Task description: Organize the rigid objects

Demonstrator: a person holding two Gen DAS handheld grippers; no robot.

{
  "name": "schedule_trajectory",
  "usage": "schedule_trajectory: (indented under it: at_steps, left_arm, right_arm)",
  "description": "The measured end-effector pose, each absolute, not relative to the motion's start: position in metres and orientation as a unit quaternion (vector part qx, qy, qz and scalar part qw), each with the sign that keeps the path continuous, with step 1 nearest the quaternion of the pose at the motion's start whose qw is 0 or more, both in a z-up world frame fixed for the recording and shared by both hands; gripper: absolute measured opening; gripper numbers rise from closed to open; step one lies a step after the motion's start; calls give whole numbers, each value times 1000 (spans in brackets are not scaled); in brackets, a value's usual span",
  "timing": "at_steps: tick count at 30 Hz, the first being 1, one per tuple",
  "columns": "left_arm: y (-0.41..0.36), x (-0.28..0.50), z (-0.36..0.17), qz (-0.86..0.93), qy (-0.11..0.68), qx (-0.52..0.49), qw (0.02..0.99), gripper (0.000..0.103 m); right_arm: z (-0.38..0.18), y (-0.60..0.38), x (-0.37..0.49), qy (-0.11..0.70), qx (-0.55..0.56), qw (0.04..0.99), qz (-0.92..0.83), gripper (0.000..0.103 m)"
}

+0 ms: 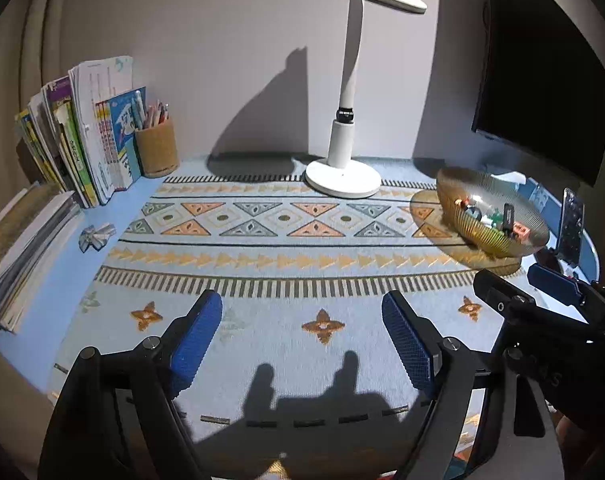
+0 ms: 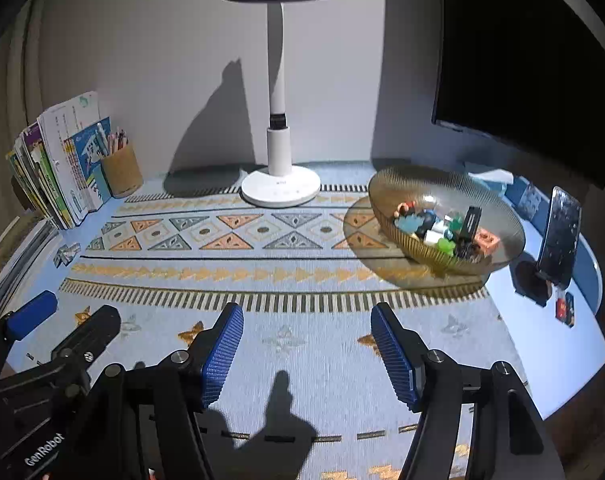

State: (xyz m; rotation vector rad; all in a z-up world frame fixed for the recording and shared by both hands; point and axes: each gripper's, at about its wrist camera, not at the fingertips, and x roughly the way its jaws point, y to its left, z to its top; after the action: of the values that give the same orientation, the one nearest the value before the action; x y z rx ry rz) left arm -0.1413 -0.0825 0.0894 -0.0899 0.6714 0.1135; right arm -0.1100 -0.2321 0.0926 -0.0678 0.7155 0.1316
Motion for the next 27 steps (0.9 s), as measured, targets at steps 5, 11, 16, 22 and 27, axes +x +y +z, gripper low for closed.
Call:
schedule_trajectory:
  at_steps: [5, 11, 16, 22, 27]
  left_arm:
    - [-89, -138, 83, 50, 337, -40, 939, 81]
    - [-93, -133, 76, 43, 347, -46, 936, 81]
    - [-96, -129, 73, 41, 351, -39, 935, 81]
    - [-94, -127, 71, 45, 357, -40, 932, 81]
    - [-96, -131, 74, 66, 351, -20, 934, 81]
  right_arm:
    - [83, -233, -105, 365, -30, 929, 61, 65]
    - [77, -236, -101, 372, -39, 926, 47, 65]
    - [74, -239, -97, 379, -33, 924, 43, 65]
    - [71, -236, -94, 386, -33, 921, 43, 65]
    - [71, -234, -95, 387, -31, 920, 45, 65]
